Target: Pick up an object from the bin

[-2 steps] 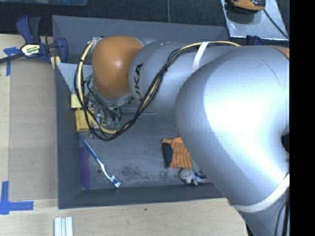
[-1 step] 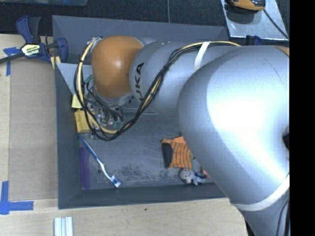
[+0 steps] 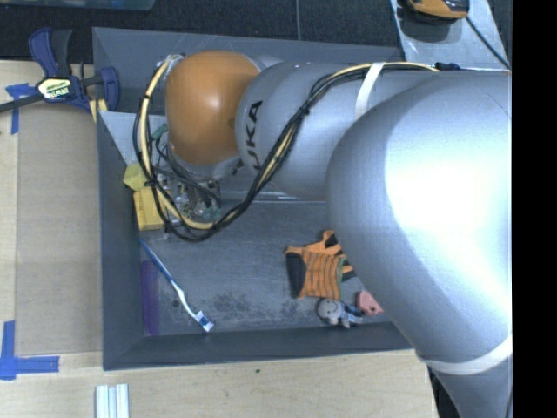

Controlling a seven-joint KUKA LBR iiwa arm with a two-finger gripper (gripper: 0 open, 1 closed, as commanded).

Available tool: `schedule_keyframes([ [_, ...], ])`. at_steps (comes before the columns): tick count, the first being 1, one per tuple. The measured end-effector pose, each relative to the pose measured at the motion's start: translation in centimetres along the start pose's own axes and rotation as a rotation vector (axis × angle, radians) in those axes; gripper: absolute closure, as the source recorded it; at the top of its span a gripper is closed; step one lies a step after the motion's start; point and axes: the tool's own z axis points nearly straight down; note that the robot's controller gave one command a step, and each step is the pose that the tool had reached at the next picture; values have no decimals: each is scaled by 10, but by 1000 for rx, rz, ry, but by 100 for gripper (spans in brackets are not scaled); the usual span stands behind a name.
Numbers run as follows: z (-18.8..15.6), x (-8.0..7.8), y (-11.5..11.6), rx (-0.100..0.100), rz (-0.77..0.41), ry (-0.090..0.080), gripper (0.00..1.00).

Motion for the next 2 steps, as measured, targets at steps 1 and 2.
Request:
schedule_keyframes([
  [1, -36, 1, 0, 1, 5, 5, 100],
  [2, -71, -1, 0, 1, -4, -3, 100],
])
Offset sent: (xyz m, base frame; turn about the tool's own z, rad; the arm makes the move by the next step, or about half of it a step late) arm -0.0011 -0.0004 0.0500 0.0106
